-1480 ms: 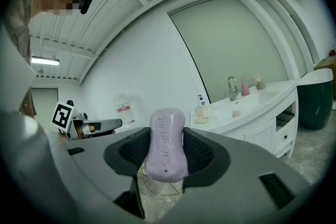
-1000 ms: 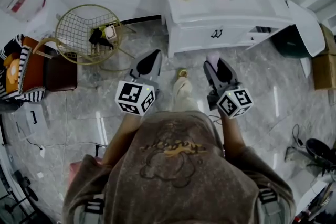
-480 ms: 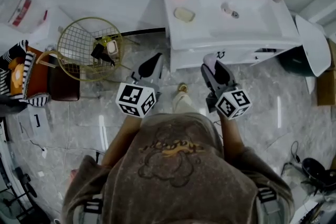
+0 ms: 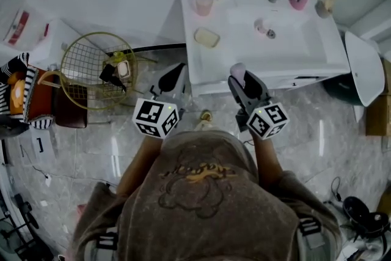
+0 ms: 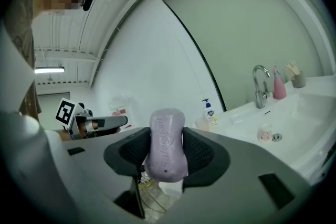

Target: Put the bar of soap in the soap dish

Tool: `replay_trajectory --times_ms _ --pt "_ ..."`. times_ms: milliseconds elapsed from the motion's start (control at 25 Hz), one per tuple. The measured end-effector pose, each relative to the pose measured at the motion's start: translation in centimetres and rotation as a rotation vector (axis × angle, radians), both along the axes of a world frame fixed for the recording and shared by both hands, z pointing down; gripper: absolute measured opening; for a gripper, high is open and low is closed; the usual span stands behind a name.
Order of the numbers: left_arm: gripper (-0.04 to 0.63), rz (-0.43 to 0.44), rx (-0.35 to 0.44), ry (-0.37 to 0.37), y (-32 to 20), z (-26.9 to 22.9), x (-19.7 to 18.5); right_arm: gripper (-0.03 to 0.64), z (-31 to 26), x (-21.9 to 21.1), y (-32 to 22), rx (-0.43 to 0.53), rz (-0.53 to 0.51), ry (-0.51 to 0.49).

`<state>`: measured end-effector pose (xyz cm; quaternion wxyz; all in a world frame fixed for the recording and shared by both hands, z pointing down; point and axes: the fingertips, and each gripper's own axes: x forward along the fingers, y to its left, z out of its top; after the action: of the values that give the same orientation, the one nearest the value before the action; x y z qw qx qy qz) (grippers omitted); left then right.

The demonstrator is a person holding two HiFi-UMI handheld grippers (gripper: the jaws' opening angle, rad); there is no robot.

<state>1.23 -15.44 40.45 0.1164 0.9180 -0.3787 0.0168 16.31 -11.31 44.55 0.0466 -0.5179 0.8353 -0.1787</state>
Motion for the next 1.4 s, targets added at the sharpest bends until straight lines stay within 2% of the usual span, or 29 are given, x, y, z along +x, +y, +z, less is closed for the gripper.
replay_trajectory --times_ms 200,440,720,1000,1400 --pt "0.005 -0.024 -0.001 0.004 -3.5 0.1 1.5 0.196 0.0 1.5 -3.8 -0.004 -0.043 0.014" --pt "0.005 -0.039 -0.014 0.003 -6.7 0.7 1.4 0.196 0.0 1.8 -7.0 0.002 -0.071 0.030" --pt "0.005 0.013 -0.001 0.006 -10.7 0.4 1.4 0.196 -0.6 1.2 -10.3 0.014 -0.036 0.020" --pt "0.005 0.058 -0.022 0.010 -14.2 0.7 1.5 0.196 -2.0 0.7 -13.8 0.036 -0.014 0.038" --pt "0.005 0.097 -0.034 0.014 -16.6 1.4 2.7 0.196 0.4 0.0 -19.3 0.009 -0.080 0.108"
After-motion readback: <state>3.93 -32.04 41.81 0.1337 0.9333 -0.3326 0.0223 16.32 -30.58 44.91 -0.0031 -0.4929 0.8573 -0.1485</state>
